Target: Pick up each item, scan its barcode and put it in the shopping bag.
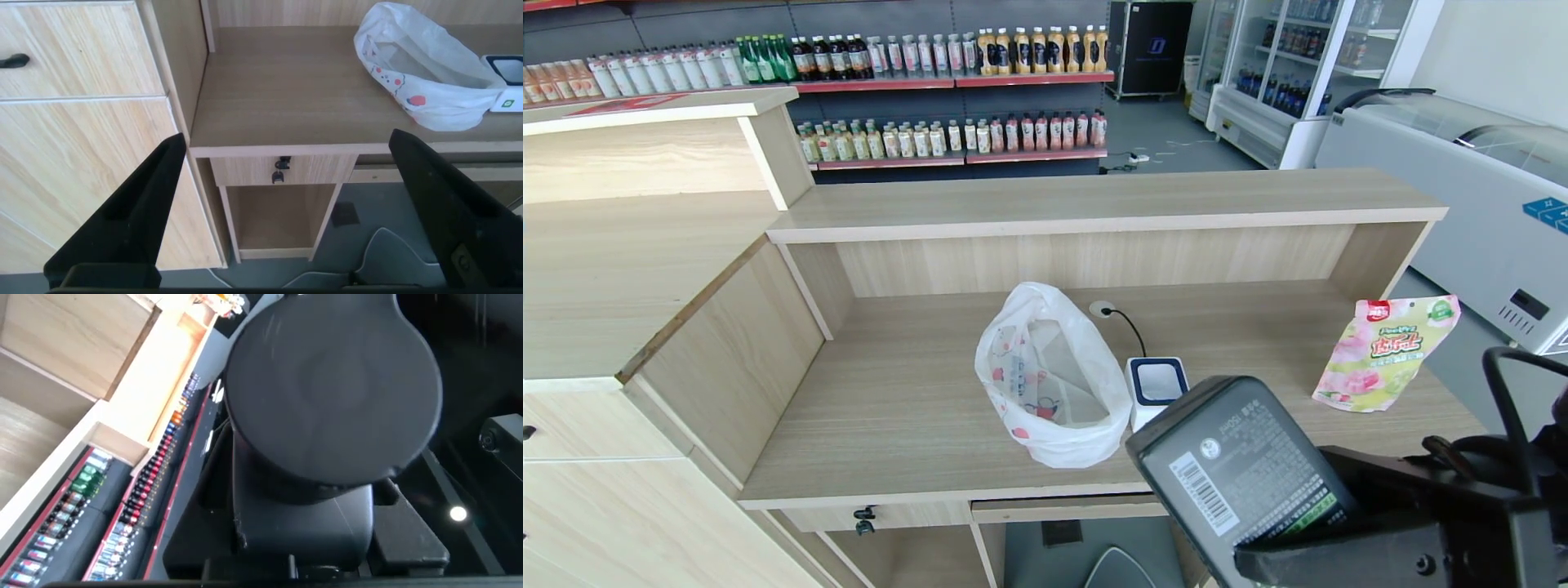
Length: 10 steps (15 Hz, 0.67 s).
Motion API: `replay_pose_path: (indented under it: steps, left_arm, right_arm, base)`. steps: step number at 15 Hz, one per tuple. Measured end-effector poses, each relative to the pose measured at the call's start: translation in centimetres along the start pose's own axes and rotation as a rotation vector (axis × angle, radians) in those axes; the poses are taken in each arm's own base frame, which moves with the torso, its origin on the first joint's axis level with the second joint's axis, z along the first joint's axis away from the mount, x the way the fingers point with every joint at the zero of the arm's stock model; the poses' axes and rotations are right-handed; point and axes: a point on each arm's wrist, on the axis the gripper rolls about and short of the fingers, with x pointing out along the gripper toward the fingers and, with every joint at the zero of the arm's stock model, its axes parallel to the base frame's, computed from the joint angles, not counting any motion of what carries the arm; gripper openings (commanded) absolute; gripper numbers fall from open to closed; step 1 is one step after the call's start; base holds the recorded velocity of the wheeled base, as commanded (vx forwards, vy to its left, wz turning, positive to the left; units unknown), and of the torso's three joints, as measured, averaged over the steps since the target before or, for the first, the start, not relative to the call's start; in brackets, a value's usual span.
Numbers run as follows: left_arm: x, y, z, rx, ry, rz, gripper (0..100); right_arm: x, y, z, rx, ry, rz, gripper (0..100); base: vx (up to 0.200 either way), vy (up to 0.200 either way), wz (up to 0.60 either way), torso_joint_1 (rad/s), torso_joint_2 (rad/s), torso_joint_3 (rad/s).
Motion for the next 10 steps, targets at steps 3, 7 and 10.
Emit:
replay_pose_path:
  steps: [3,7,10]
  left_arm:
    - [0.00,0.00,0.00,0.000,0.000,0.000,100]
    - [0.00,0.00,0.00,0.000,0.000,0.000,100]
    - [0.00,0.00,0.00,0.000,0.000,0.001,100]
  right_arm:
    - [-0.01,0.01,-0.03,0.000,0.001,0.001,0]
    - [-0.02,0.07,0.15,0.013,-0.009,0.005,0]
    - [-0.08,-0.04,0.18,0.013,-0.009,0.005,0]
  base:
    - [0.000,0.000,0.00,0.000,0.00,0.000]
    - [0.000,0.000,0.00,0.000,0.00,0.000]
    - [0.000,0.000,0.00,0.000,0.00,0.000]
